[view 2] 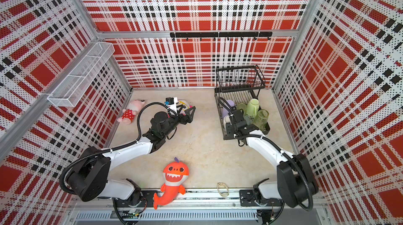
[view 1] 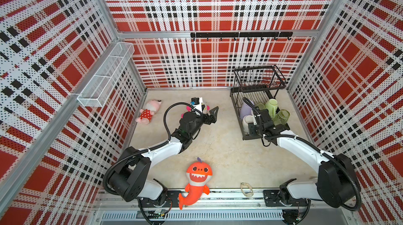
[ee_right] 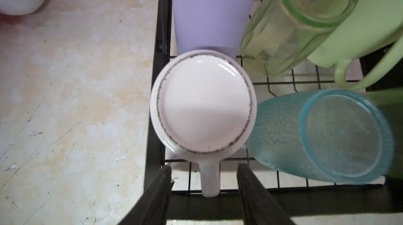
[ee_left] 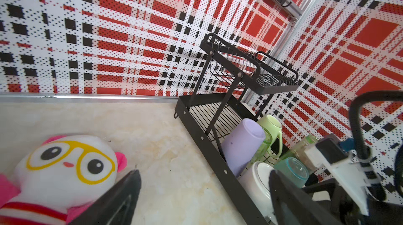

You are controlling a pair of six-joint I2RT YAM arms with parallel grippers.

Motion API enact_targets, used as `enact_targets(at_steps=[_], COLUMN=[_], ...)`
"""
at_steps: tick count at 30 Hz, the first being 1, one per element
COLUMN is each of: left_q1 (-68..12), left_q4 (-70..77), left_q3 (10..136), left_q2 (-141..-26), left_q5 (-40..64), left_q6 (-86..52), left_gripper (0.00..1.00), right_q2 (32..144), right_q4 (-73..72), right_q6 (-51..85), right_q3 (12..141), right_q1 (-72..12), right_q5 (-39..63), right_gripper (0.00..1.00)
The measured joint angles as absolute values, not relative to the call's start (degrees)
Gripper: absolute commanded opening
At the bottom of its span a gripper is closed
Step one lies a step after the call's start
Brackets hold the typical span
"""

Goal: Load cups into a dish rack
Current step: Place the cup upside down at the dish rack.

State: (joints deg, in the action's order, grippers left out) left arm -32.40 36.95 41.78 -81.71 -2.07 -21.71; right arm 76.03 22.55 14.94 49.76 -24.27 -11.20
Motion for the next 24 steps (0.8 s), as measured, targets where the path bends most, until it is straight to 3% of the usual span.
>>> enact_targets(at_steps=[2,3,4,5,12,17,24], left_q1=[-31.7,-31.3,-31.0,-30.6,-28.3,-26.6,-26.0], left_q4=[36.5,36.2,35.9,35.2,30.7,29.8,29.4], left_q3=[41.1,40.7,40.3,39.8,36.7,32.8,28.1], left_q2=[-80.5,-79.7,-79.0,-78.0,-71.0,-65.6,-63.3], left_q5=[-3.2,-4.0,-5.0,-6.4,-17.1,-25.3,-35.8], left_q6=[-22.5,-22.9,-23.3,-23.6,-23.9,-21.4,-15.1], left_gripper=[0.98,0.98,0.98,0.98,0.98,0.98,0.98], right_q2=[74.1,72.8,71.8,70.2,60.4,53.8,52.8], right_q4=[22.0,21.1,20.5,19.5,9.7,-5.2,-25.8], right_q6=[14.4,14.3,14.0,13.7,12.4,8.8,3.5], right_q3=[49.6,49.1,48.6,47.6,37.9,26.2,13.9], right_q1=[-24.3,-24.3,-24.3,-24.3,-24.3,-24.3,-24.2], right_q5=[-10.7,-10.6,-10.4,-10.5,-12.0,-13.9,-19.0], right_gripper=[0.66,0.77,0.97,1.00,1.00,1.00,1.00])
